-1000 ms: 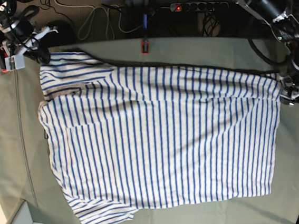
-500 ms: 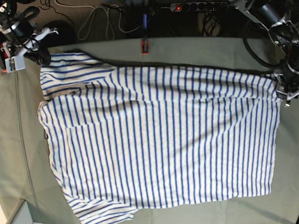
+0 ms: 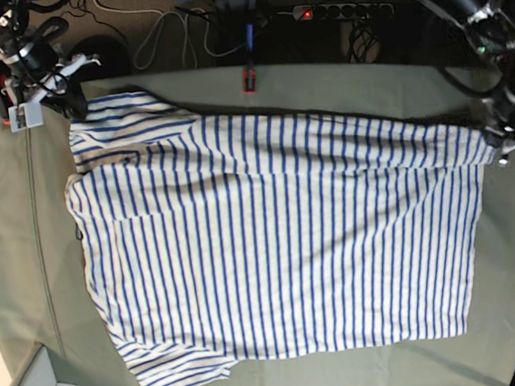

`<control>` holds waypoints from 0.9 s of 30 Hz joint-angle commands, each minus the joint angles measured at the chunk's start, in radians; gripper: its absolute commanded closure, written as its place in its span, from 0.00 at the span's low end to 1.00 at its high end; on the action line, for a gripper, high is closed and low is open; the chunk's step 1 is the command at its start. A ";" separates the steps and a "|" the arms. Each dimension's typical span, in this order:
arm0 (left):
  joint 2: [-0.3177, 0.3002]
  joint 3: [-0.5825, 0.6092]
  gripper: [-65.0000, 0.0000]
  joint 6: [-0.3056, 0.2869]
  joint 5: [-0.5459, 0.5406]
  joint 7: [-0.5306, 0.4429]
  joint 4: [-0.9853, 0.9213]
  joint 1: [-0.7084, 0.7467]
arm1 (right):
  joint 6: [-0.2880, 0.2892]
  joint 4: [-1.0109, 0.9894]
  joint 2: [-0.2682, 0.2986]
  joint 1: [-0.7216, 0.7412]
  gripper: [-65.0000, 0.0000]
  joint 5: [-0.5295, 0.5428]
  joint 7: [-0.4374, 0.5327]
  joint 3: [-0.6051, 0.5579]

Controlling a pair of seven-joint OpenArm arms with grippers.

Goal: Layout the t-shirt on the table in an organized manner, then fold the t-shirt properly
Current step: 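Lift the shirt edge with both grippers, stretching it between them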

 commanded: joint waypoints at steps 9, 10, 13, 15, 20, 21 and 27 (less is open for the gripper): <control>0.013 -0.166 1.00 -0.009 -0.161 0.107 0.261 0.156 | 0.025 0.094 0.007 -0.088 1.00 0.019 0.053 0.011; 0.013 -0.169 1.00 -0.009 -0.172 0.110 0.262 0.166 | 0.025 0.109 0.005 -0.102 1.00 0.019 0.076 0.011; 0.015 -0.172 1.00 -0.009 -0.198 0.113 0.258 0.202 | 0.025 0.152 -0.015 -0.145 1.00 0.019 0.130 0.014; 0.016 -0.172 1.00 -0.011 -0.210 0.111 0.253 0.223 | 0.025 0.174 -0.030 -0.170 1.00 0.021 0.154 0.048; 0.035 -0.172 1.00 -0.011 -0.211 0.102 0.252 0.246 | 0.025 0.172 -0.055 -0.193 1.00 0.021 0.165 0.121; 0.036 -0.172 1.00 -0.011 -0.208 0.102 0.252 0.248 | 0.025 0.171 -0.056 -0.202 1.00 0.021 0.165 0.135; 0.050 -0.174 1.00 -0.011 -0.205 0.105 0.252 0.254 | 0.025 0.172 -0.124 -0.253 1.00 0.021 0.170 0.198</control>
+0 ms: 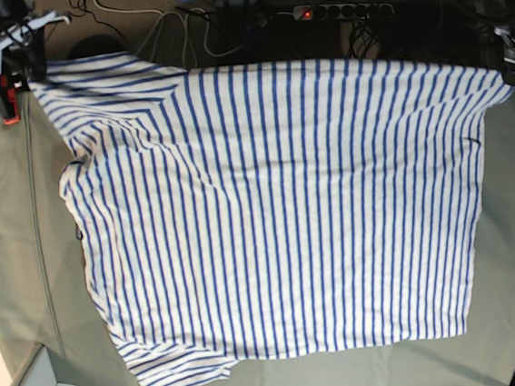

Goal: Layout the t-shirt on the table in an organized manner, then fold the t-shirt properly
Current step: 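Lift the shirt edge with both grippers, stretching it between them, then fold the held edge over onto the shirt body with both grippers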

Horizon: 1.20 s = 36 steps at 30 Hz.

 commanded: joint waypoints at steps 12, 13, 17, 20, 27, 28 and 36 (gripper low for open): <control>-0.020 -0.008 1.00 -0.003 -0.019 -0.013 0.026 0.022 | 0.024 0.013 -0.075 -0.025 1.00 0.036 0.029 0.113; -0.023 -0.008 1.00 -0.003 -0.019 -0.013 0.026 0.022 | 0.024 0.013 -0.075 -0.025 1.00 0.036 0.029 0.113; -0.026 -0.008 1.00 -0.003 -0.019 -0.013 0.026 0.017 | 0.024 0.013 -0.075 -0.017 1.00 0.036 0.024 0.111; -0.026 -0.008 1.00 -0.003 -0.019 -0.013 0.026 0.014 | 0.024 0.019 -0.075 0.001 1.00 0.036 0.024 0.091; -0.028 -0.006 1.00 -0.003 -0.013 -0.013 0.026 -0.029 | 0.024 0.028 -0.075 0.076 1.00 0.034 0.024 0.062; -0.028 -0.006 1.00 -0.003 -0.010 -0.013 0.023 -0.038 | 0.024 0.035 -0.075 0.095 1.00 0.033 0.023 0.067; -0.049 -0.001 1.00 0.003 -0.008 -0.002 0.017 -0.138 | 0.024 0.038 -0.052 0.210 1.00 0.022 0.023 0.060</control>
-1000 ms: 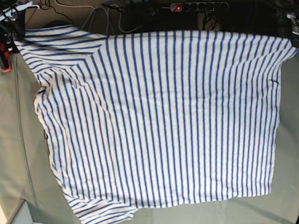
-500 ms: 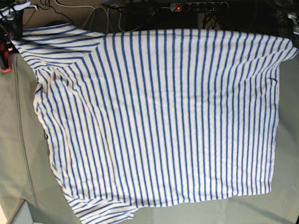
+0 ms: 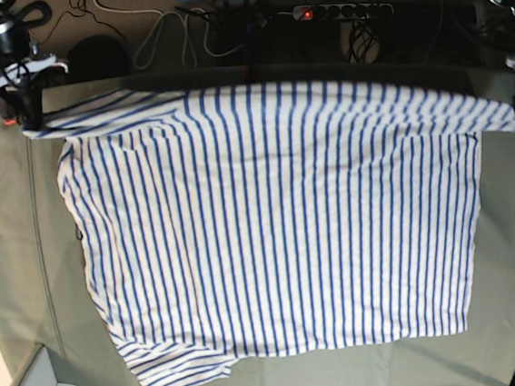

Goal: Layout the t-shirt on the table in an organized manner, then fold the t-shirt properly
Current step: 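Fold the held edge over onto the shirt body with both grippers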

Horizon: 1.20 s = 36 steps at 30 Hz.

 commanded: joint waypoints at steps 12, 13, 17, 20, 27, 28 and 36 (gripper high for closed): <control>-0.099 0.126 1.00 0.003 -0.011 -0.025 -0.114 -0.138 | 0.022 -0.068 0.006 0.337 1.00 -0.280 -0.090 -0.059; -0.103 0.137 1.00 0.003 -0.011 -0.025 -0.132 -0.155 | 0.022 -0.082 0.007 0.374 1.00 -0.305 -0.104 -0.057; -0.132 0.193 1.00 0.005 -0.011 -0.059 -0.215 -0.202 | 0.022 -0.120 0.007 0.477 1.00 -0.391 -0.109 -0.056; -0.164 0.267 1.00 0.005 -0.011 -0.113 -0.261 -0.211 | 0.022 -0.139 0.007 0.547 1.00 -0.443 -0.109 -0.056; -0.225 0.471 1.00 0.005 -0.011 -0.285 -0.376 -0.245 | 0.022 -0.257 0.027 0.652 1.00 -0.519 -0.109 -0.059; -0.233 0.496 1.00 0.005 -0.011 -0.305 -0.397 -0.253 | 0.022 -0.278 0.029 0.663 1.00 -0.522 -0.109 -0.059; -0.241 0.554 1.00 0.005 -0.011 -0.364 -0.522 -0.336 | 0.022 -0.403 0.085 0.719 1.00 -0.522 -0.106 -0.059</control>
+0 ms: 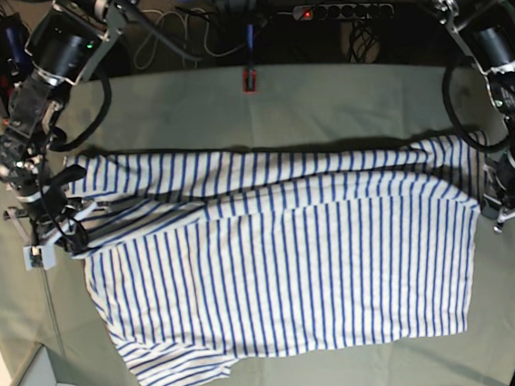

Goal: Layout the t-shirt on the table in an organized manner, then fold the t-shirt properly
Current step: 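Fold the held edge over onto the shirt body with both grippers, then regrasp the folded edge corners with both grippers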

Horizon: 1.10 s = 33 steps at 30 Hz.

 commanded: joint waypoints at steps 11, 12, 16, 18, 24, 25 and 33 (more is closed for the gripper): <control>0.000 -0.003 1.00 -0.007 0.129 -0.020 0.003 -0.104 | 0.014 -0.040 0.037 0.069 1.00 0.013 0.027 -0.001; 0.007 -0.003 1.00 -0.007 0.132 -0.020 0.003 -0.104 | 0.014 -0.047 0.037 0.072 1.00 0.013 0.027 -0.001; 0.011 -0.003 0.99 -0.007 0.132 -0.020 0.003 -0.125 | 0.014 -0.064 0.039 0.080 1.00 0.013 0.027 -0.003; 0.011 -0.003 0.99 -0.007 0.132 -0.014 0.003 -0.128 | 0.014 -0.066 0.045 0.087 1.00 0.013 0.027 -0.004; 0.011 -0.002 0.75 -0.007 0.132 -0.011 0.003 -0.127 | 0.014 -0.081 0.062 0.092 0.89 0.012 0.024 -0.004; 0.011 -0.002 0.67 -0.007 0.132 -0.011 0.003 -0.127 | 0.014 -0.081 0.065 0.092 0.83 0.012 0.024 -0.004; 0.012 -0.009 0.45 -0.010 0.122 -0.011 0.097 -0.052 | 0.014 -0.063 0.080 0.060 0.41 0.020 0.024 0.002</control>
